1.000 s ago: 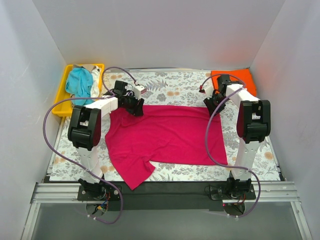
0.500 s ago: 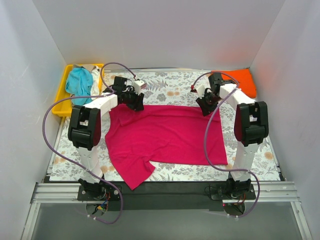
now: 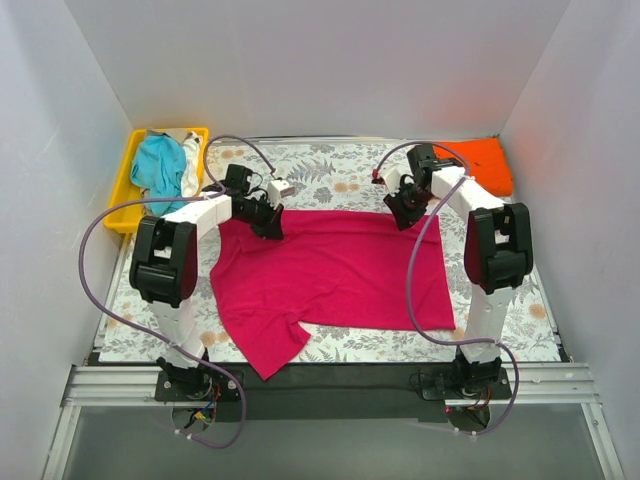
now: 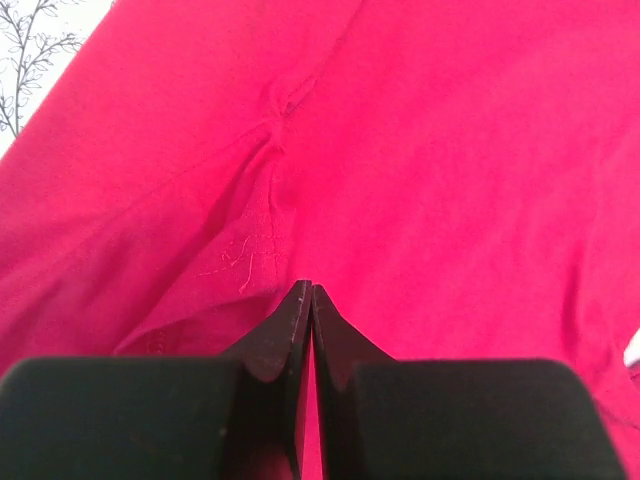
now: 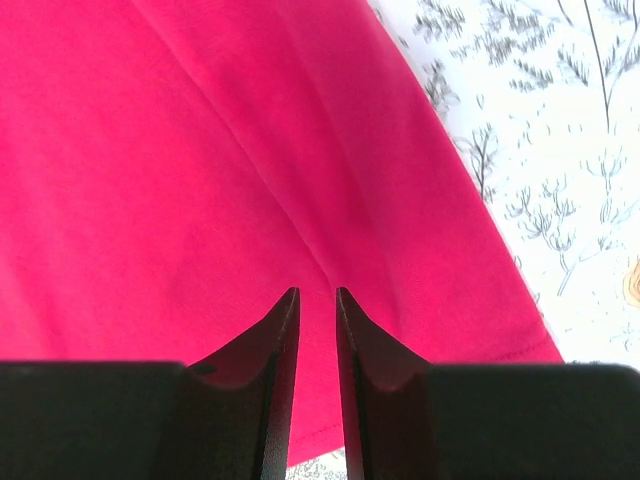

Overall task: Fold and stack the t-shirts
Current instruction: Fold the tshirt

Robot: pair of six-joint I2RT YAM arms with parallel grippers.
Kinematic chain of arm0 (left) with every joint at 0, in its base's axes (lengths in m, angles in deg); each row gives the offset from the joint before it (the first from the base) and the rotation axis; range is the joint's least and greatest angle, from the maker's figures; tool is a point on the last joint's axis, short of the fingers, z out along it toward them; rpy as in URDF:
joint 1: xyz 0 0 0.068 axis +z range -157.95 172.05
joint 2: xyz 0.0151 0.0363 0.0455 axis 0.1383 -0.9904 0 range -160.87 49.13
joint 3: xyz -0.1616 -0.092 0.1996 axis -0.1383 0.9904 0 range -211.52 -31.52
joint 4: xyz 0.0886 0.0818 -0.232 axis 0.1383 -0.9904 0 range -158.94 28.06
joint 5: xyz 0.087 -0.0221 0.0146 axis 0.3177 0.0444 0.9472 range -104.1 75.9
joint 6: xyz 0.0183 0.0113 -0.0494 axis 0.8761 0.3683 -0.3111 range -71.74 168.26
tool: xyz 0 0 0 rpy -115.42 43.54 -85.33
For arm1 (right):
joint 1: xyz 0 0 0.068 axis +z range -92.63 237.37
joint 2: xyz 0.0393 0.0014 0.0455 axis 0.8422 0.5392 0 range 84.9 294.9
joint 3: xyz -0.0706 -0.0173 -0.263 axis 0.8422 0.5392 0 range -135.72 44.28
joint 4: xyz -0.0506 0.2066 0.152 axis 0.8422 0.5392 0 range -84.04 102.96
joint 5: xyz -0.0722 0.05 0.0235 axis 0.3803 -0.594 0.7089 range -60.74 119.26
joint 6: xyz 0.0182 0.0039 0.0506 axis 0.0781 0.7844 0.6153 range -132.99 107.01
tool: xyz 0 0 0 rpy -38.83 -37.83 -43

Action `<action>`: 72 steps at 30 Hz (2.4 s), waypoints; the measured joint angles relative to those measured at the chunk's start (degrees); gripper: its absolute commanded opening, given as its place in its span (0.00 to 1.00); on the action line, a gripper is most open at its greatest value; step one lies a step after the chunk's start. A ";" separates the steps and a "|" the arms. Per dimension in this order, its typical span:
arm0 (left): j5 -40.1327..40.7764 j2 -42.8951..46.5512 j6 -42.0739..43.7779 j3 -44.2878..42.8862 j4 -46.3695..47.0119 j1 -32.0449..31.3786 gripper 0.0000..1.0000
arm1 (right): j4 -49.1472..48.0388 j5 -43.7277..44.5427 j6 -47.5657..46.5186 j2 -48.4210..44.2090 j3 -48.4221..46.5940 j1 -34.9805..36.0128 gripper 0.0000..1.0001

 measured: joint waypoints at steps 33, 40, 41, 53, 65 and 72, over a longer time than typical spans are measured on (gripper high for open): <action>-6.75 4.61 9.25 3.69 9.90 2.56 0.52 | -0.48 0.24 1.42 6.67 -7.65 9.01 0.31; -5.68 -1.38 9.40 2.14 14.88 2.60 0.54 | -0.74 0.52 1.33 7.19 -7.63 9.97 0.35; -5.62 -1.86 9.70 2.08 15.26 2.60 0.52 | -0.94 0.70 1.27 7.19 -7.61 9.97 0.35; -5.51 -2.84 11.89 2.21 14.67 2.36 0.19 | -3.32 1.99 0.90 9.51 -6.21 10.75 0.24; -5.18 -0.57 12.94 2.58 10.36 2.32 0.00 | -4.72 3.78 0.44 8.87 -5.25 11.15 0.14; -5.31 4.00 14.23 2.73 5.99 2.32 0.00 | -4.70 4.35 -0.07 7.72 -3.76 11.21 0.01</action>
